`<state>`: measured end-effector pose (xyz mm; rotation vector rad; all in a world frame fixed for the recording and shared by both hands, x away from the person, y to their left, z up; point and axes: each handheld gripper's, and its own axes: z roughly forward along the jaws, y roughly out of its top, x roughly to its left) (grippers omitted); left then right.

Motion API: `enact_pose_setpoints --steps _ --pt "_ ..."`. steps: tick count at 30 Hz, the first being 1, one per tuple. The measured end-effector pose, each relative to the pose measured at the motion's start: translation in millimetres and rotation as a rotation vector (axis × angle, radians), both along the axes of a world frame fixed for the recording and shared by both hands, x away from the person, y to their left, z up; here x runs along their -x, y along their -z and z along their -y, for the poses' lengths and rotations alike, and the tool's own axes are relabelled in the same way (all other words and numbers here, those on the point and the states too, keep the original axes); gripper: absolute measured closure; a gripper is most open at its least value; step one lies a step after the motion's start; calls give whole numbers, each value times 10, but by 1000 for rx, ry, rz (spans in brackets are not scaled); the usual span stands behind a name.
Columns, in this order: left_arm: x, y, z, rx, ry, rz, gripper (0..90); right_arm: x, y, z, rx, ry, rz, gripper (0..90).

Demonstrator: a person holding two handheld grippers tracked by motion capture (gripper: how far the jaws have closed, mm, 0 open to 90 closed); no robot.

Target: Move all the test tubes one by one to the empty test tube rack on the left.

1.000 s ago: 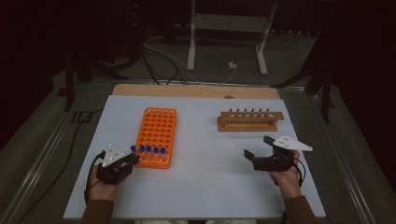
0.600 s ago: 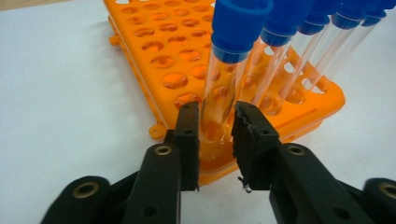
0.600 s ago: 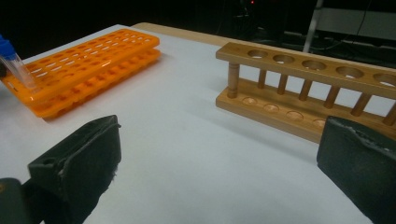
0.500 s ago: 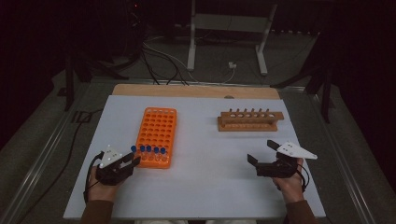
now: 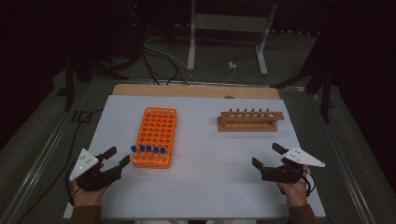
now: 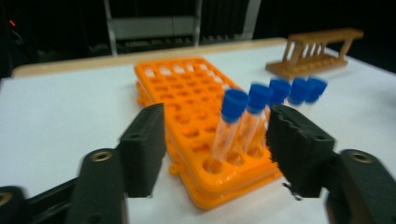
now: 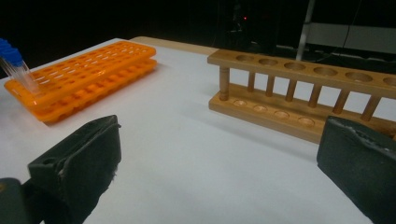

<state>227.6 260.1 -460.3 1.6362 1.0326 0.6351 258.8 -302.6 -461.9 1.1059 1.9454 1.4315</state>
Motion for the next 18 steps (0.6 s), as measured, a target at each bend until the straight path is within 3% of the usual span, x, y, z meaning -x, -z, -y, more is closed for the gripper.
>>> enact_pose_setpoints --steps 4,12,18 --pt "45 -30 -35 6 -37 28 224 23 -4 16 2 10 19 0" --pt "42 -45 -75 29 -108 40 34 47 12 84 -24 38 38 0" --pt "27 -40 -95 45 -125 42 5 33 51 104 -22 53 32 0"
